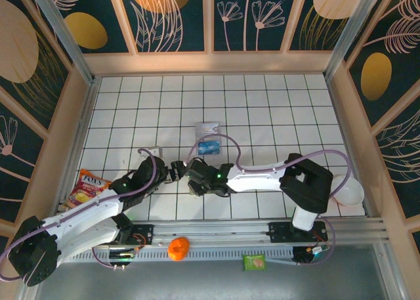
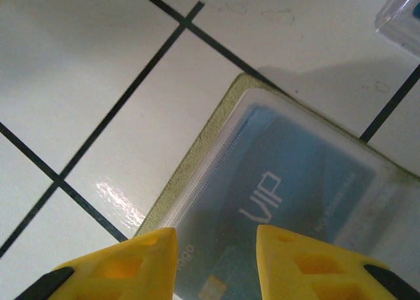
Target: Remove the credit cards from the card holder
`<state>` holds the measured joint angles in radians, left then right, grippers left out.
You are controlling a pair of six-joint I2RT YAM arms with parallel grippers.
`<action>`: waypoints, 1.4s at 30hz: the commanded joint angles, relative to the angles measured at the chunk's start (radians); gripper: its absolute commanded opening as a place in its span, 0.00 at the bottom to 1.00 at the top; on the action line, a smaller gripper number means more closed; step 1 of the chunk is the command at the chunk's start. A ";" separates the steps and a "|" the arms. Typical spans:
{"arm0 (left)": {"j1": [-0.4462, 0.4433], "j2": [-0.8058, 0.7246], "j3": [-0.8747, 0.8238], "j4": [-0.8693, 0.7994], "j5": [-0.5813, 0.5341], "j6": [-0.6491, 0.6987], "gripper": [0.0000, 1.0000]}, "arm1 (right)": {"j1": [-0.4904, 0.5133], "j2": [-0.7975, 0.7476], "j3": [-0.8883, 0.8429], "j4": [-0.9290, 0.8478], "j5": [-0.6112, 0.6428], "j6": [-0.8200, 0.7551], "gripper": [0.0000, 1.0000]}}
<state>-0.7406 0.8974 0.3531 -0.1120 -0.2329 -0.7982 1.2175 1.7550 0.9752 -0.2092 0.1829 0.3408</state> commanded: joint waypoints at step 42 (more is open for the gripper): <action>-0.111 0.423 0.097 0.363 0.411 0.005 0.20 | -0.075 -0.431 -0.324 0.311 0.062 0.213 0.36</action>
<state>-0.8307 1.3003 0.3985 0.2359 0.1532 -0.8135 1.1606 1.3945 0.6746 0.0830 0.1623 0.5171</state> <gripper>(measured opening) 0.203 0.367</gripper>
